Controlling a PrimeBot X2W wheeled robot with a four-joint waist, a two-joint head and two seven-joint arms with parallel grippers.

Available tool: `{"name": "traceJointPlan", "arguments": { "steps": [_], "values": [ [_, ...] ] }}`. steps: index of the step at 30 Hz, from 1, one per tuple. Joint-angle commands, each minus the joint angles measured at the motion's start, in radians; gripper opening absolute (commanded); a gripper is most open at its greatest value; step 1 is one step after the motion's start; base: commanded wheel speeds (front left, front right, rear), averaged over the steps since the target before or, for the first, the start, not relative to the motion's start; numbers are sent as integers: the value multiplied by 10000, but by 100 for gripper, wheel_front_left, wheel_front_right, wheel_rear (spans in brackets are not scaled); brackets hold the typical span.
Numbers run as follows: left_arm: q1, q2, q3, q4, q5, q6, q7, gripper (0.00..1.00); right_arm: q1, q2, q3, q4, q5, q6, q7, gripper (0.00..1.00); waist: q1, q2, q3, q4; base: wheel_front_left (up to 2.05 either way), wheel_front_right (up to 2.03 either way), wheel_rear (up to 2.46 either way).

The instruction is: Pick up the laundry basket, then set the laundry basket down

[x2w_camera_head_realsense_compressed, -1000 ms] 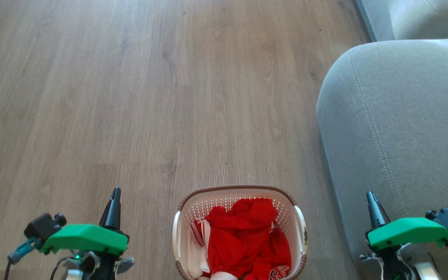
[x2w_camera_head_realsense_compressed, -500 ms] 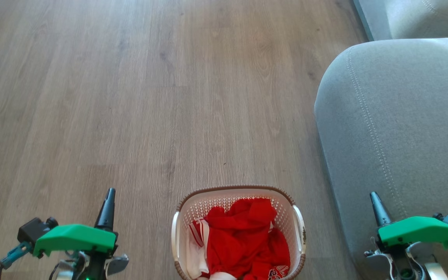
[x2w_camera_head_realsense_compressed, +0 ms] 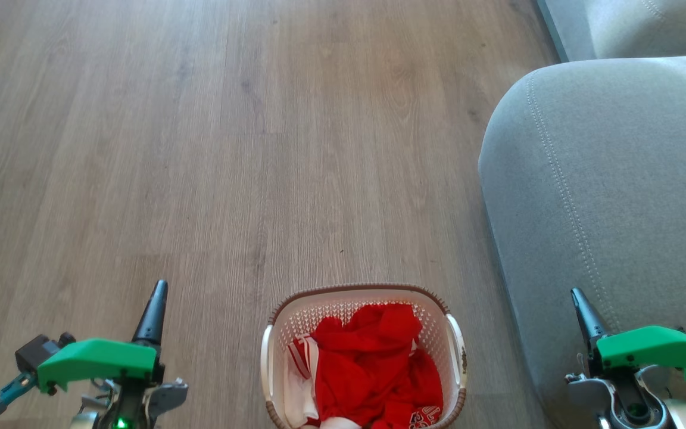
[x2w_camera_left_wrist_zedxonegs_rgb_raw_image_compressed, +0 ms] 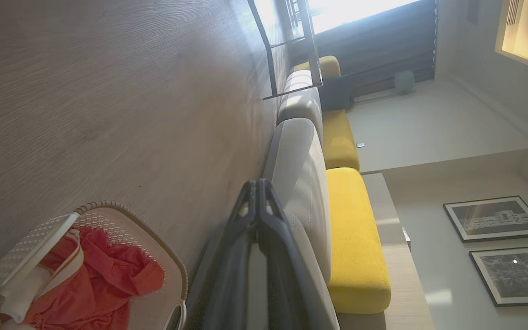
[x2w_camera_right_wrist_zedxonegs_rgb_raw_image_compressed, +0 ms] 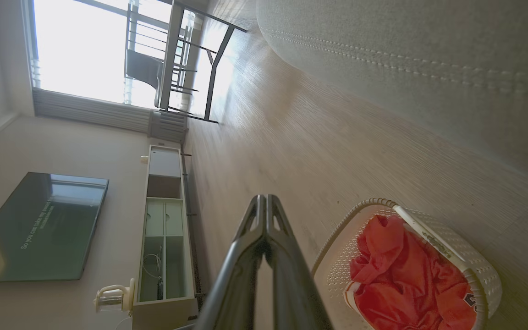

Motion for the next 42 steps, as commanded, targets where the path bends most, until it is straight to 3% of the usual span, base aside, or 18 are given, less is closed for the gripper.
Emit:
{"name": "traceJointPlan", "arguments": {
  "steps": [1,27,42],
  "values": [
    [-578,147,423,-286,-272,-88,85,0,-523,-147,82,-323,286,55,84,0,0,0,-1,-6,0,0,0],
    [-803,121,1266,-201,-2960,-341,860,0,-680,-114,-524,-316,2959,69,853,0,0,0,-16,-143,0,0,0],
    [-807,80,1324,-198,-2912,-341,906,0,-684,-76,-578,-312,2914,69,897,0,0,0,-16,-143,0,0,0]
  ]
}}
